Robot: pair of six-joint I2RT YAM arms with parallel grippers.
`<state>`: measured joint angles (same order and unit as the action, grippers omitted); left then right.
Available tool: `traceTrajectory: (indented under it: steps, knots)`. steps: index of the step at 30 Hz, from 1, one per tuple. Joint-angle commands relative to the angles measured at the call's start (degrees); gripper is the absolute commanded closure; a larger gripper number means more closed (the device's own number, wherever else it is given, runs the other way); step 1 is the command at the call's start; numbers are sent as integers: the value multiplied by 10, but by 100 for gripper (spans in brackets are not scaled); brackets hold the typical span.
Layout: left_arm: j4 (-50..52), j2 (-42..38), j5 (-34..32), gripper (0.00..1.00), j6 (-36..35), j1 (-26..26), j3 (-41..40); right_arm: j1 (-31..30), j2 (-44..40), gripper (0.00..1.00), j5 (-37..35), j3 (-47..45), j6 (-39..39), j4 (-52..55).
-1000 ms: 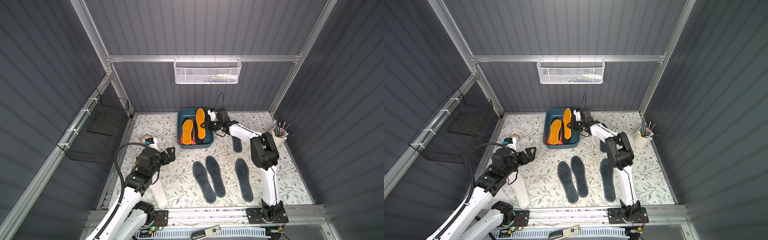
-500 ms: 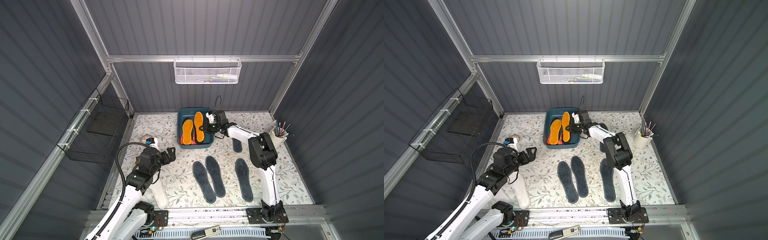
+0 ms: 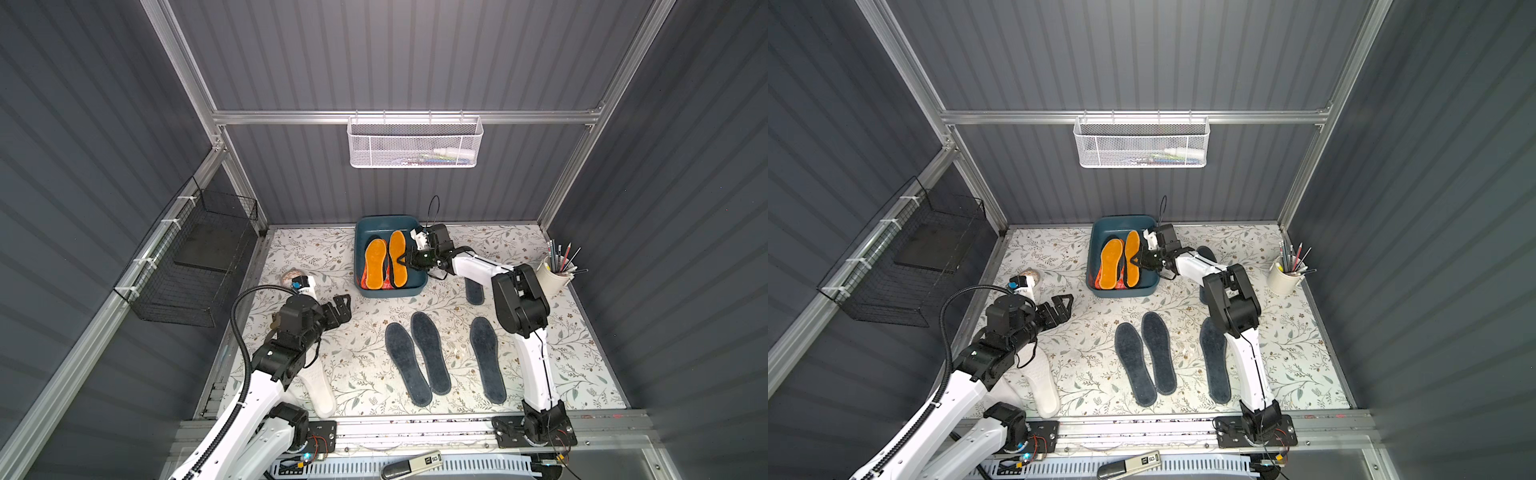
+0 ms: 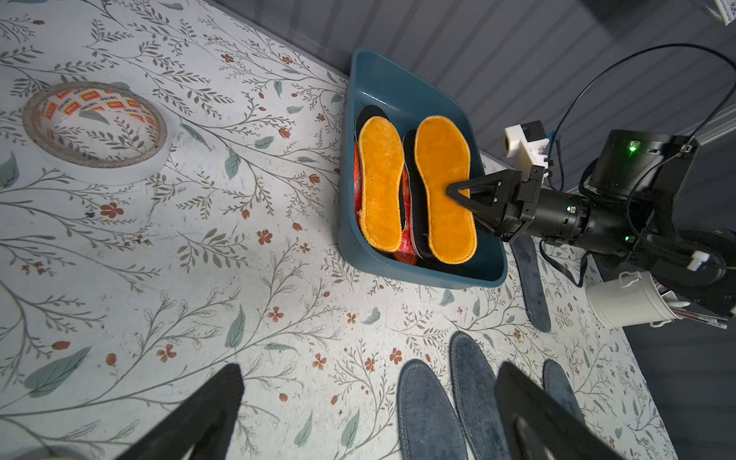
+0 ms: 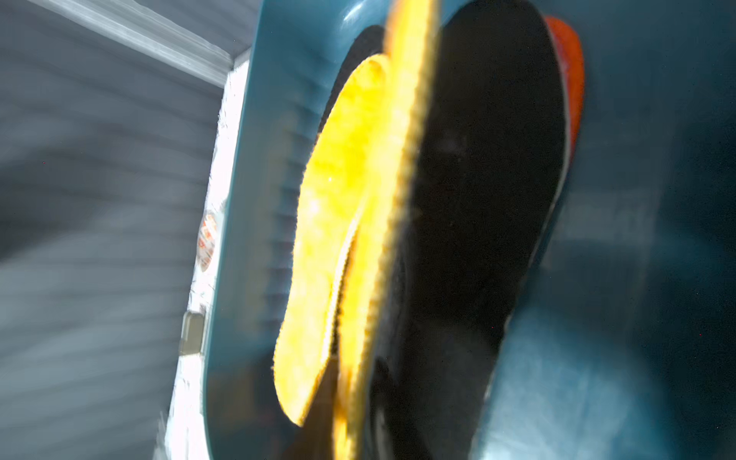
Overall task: Put the insoles into the storage box
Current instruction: Place the insole in the storage box.
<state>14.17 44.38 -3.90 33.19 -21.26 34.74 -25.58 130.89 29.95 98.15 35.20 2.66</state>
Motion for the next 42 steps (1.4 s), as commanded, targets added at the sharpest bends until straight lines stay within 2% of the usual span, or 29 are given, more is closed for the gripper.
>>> traceTrajectory:
  steps: [1,8,11,13,20,24,32,35,38,42]
  knots:
    - [1,-6,-2,0,5,3,0,-3,0,60,-10,10,-25,37]
    - [0,0,-4,0,4,4,1,-16,-67,24,-86,10,-78,100]
    - [-1,0,-6,0,5,4,0,-24,-84,8,-101,14,-90,123]
    - [-2,-1,-7,0,5,4,-1,-28,-96,1,-101,10,-90,129]
    - [3,1,-13,0,6,3,3,-35,-153,1,-156,-15,-95,136]
    - [4,7,-15,0,16,4,4,-35,-209,1,-176,-60,-98,123]
    - [7,30,-7,1,64,3,1,-34,-411,1,-238,-314,-119,-23]
    - [10,51,-3,5,86,-1,1,-29,-473,1,-279,-381,-119,-36]
    - [13,76,-21,9,108,-34,1,-16,-513,1,-297,-426,-103,-33]
    - [37,126,-113,18,146,-135,20,4,-534,1,-300,-460,-81,-13]
